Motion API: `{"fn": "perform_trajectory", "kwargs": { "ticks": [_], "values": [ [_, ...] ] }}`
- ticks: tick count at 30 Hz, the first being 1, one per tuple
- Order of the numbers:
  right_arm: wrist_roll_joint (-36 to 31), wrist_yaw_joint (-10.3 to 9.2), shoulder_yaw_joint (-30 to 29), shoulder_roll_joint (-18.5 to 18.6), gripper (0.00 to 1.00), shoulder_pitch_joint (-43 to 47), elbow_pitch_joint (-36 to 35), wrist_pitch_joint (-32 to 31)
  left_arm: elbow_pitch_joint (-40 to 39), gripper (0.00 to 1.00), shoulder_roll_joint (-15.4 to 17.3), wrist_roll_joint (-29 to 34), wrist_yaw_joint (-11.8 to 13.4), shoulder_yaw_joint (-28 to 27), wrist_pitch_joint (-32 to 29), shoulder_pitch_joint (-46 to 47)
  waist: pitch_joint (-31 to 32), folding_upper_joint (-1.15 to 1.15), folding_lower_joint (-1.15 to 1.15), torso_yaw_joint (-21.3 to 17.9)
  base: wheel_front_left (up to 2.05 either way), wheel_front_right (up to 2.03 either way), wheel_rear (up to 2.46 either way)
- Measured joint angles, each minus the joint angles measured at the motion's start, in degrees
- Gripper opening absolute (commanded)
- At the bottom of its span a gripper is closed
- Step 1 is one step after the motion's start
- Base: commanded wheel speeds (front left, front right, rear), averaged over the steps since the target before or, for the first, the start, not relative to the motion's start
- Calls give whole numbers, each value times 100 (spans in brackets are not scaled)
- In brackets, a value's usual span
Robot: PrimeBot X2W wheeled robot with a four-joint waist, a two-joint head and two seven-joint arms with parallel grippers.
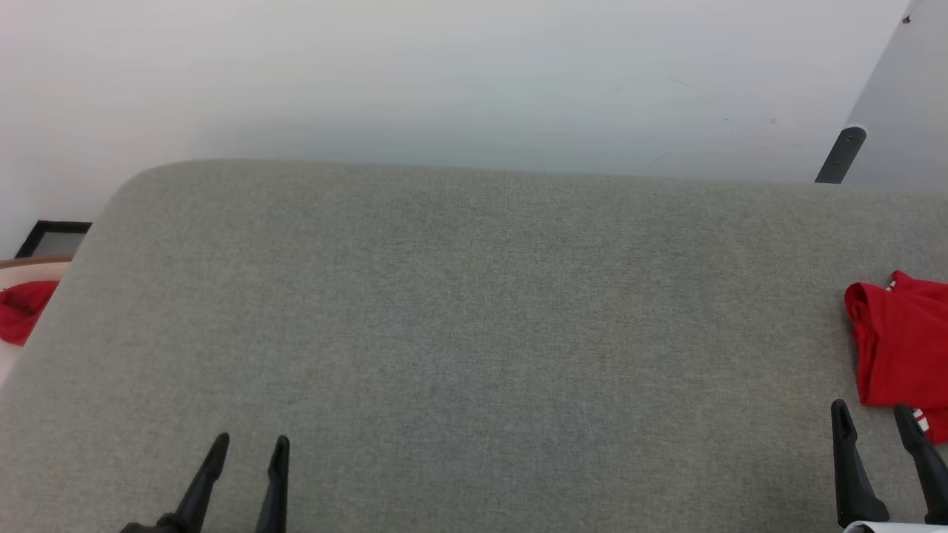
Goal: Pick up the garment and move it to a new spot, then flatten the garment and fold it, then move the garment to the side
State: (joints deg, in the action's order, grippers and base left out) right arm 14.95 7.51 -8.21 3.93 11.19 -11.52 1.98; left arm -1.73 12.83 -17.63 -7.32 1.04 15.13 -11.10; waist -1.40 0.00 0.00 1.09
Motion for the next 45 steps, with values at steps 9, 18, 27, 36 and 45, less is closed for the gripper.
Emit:
{"fn": "perform_trajectory", "kwargs": {
  "ticks": [9,18,27,36,45],
  "values": [
    [13,0,4,-32,100,-1,-29,-9,-27,100,-5,-13,0,-4,0,17,10,0,0,-9,0,0,0],
    [60,1,20,-79,0,5,158,-57,144,0,-108,-54,1,52,0,-30,6,0,0,2,0,0,0],
    [779,1,74,-86,0,-35,434,-103,307,0,-180,-778,3,58,-163,24,12,0,0,-5,0,0,0],
    [1682,1,116,-76,0,-253,697,-160,487,0,-236,-1658,3,23,-357,233,21,0,1,-13,0,0,0],
    [2468,0,145,-63,0,-414,944,-235,644,0,-291,-2443,3,-18,-555,425,29,0,0,-21,0,0,0]
  ]
}}
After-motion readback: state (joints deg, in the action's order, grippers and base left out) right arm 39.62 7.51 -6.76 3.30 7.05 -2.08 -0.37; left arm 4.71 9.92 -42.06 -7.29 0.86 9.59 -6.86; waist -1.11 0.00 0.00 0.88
